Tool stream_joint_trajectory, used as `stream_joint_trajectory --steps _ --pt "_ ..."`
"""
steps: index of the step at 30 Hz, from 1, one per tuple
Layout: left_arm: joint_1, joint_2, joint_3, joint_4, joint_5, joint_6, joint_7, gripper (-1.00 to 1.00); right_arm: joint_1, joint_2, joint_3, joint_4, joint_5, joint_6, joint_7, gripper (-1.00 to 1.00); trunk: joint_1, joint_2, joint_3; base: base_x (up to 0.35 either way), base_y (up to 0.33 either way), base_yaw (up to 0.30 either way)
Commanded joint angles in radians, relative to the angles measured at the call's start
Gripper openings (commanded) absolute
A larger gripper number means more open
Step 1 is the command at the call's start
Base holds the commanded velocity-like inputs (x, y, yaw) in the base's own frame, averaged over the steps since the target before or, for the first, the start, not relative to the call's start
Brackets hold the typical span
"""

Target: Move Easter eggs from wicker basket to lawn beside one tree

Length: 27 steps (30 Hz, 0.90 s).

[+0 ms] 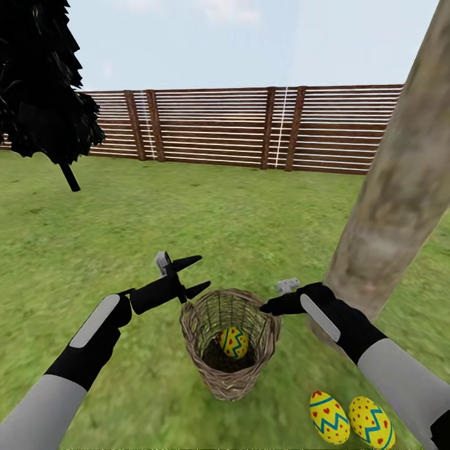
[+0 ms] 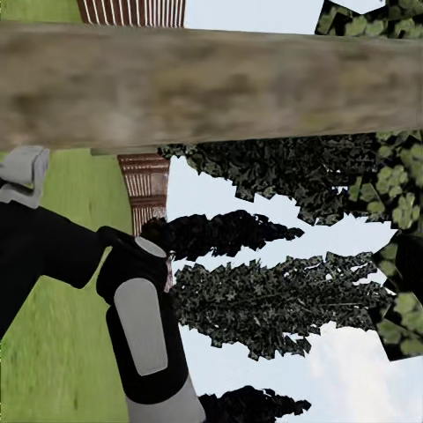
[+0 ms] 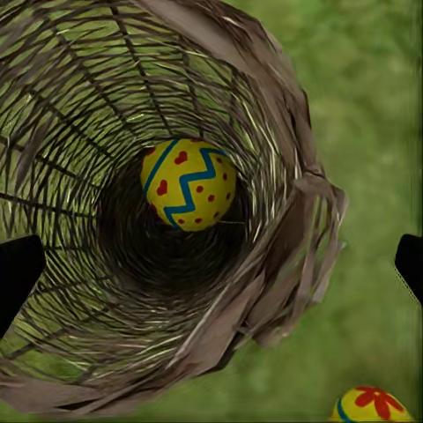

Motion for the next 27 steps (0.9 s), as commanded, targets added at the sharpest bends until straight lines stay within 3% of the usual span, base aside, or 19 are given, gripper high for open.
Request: stream_joint_trajectory --steps 1,2,3,5,6,7,10,14,17,20,27 --pt "-0.001 0.001 -0.002 0.0 -0.006 0.0 -0.01 1.0 -0.001 0.0 0.003 0.0 0.005 0.003 -0.023 1.0 0.004 -0.008 -0.004 0.0 0.0 -0.004" --pt "-0.001 0.001 -0.003 0.0 -0.006 0.0 -0.01 1.0 -0.001 0.001 0.005 0.003 0.01 0.003 -0.059 1.0 0.008 -0.015 -0.007 0.0 0.0 -0.002" --pt "-0.001 0.001 -0.003 0.001 -0.005 -0.001 -0.01 1.0 0.0 0.019 0.012 0.007 0.024 0.005 -0.156 1.0 0.011 -0.022 -0.01 0.0 0.0 0.0" --pt "-0.001 0.001 -0.003 0.001 -0.005 -0.001 -0.01 1.0 0.005 0.061 0.028 0.01 0.033 0.008 -0.254 1.0 0.019 -0.036 -0.017 0.0 0.0 0.0" --pt "-0.001 0.001 -0.003 0.001 -0.005 -0.001 -0.01 1.0 0.006 0.098 0.042 0.015 0.037 0.01 -0.311 1.0 0.023 -0.043 -0.02 0.0 0.0 0.0" --pt "-0.001 0.001 -0.003 0.001 -0.005 -0.001 -0.01 1.0 0.004 0.159 0.094 0.046 0.048 0.014 -0.363 1.0 0.027 -0.05 -0.023 0.0 0.0 0.0" --pt "-0.001 0.001 -0.003 0.001 -0.005 -0.001 -0.01 1.0 -0.003 0.217 0.178 0.127 0.068 0.013 -0.372 1.0 0.038 -0.071 -0.032 0.0 0.0 0.0" --pt "-0.001 0.0 -0.003 0.001 -0.005 -0.001 -0.01 1.0 -0.008 0.286 0.224 0.191 0.073 0.01 -0.367 1.0 0.054 -0.099 -0.045 0.0 0.0 0.0" --pt "-0.001 0.001 -0.003 0.001 -0.006 -0.001 -0.01 1.0 -0.009 0.301 0.272 0.191 0.077 0.009 -0.365 1.0 0.065 -0.12 -0.054 0.0 0.0 0.0" --pt "-0.001 0.001 -0.003 0.002 -0.006 -0.001 -0.01 1.0 -0.013 0.304 0.293 0.183 0.079 0.008 -0.361 1.0 0.077 -0.141 -0.064 0.0 0.0 0.0" --pt "-0.001 0.001 -0.002 0.002 -0.006 -0.003 -0.009 1.0 -0.068 0.305 0.297 0.186 0.076 0.007 -0.331 1.0 0.096 -0.176 -0.079 0.0 0.0 0.0"
